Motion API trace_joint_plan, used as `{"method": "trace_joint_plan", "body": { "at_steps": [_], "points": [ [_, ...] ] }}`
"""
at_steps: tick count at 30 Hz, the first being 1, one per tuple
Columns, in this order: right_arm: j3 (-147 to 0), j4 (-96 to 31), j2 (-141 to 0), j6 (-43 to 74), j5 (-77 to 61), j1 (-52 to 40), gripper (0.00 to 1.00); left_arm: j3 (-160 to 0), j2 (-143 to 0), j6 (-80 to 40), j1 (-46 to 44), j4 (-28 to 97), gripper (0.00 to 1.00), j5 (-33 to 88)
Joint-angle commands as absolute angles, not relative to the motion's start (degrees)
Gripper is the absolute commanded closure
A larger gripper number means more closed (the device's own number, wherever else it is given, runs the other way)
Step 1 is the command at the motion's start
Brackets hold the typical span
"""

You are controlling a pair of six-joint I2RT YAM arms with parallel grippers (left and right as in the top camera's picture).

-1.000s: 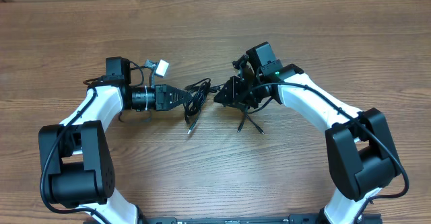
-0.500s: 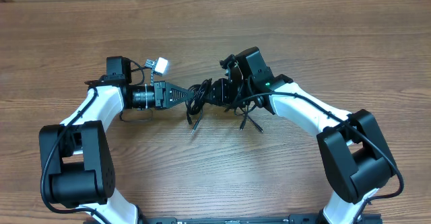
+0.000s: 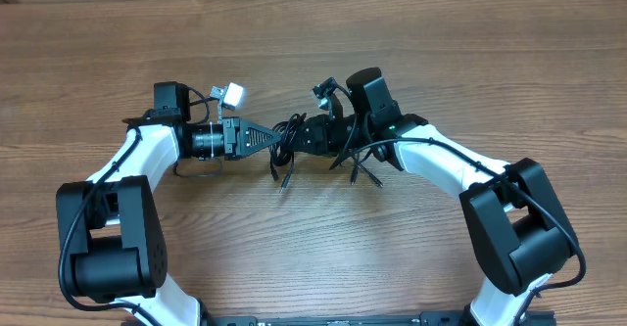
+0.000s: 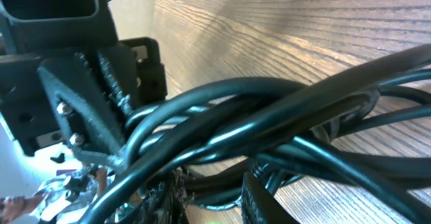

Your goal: Untangle cables

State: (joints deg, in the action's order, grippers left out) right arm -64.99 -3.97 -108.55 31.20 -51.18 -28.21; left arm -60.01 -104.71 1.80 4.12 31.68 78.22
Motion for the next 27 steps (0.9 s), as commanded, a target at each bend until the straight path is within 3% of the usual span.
{"method": "trace_joint_plan", "body": {
  "at_steps": [1,10,11,14,17,19,23,27],
  "points": [
    [-64.82,-3.03,-106.63,28.64,-57.01,-28.03,0.72,-60.51,-104.62,1.74,3.79,31.20,0.96,74.76],
    [-64.82,-4.32,-106.63,27.38,-56.69,-27.24,0.71,-60.49,-104.62,2.74,3.66,31.22,0.95,61.47],
    [-64.82,-5.08,-106.63,27.35,-55.90,-27.24,0.71,-60.49,-104.62,2.72,3.66,31.27,0.90,59.24],
    [-64.82,-8.27,-106.63,27.38,-52.58,-27.24,0.71,-60.49,-104.62,2.52,3.66,31.51,0.43,52.93],
    [-64.82,-11.73,-106.63,27.38,-48.56,-27.24,0.71,-60.49,-104.62,2.07,3.66,31.53,0.32,48.88],
    [-64.82,-14.35,-106.63,27.40,-45.08,-27.24,0.71,-60.49,-104.62,1.04,3.66,31.51,0.34,45.69],
    [-64.82,-18.28,-106.63,28.51,-40.10,-27.27,0.71,-60.49,-104.62,1.06,2.55,31.94,0.56,41.21],
    [-64.84,-19.94,-106.63,28.45,-40.05,-27.16,0.73,-60.49,-104.62,1.04,-0.16,32.27,0.57,35.92]
  ]
}}
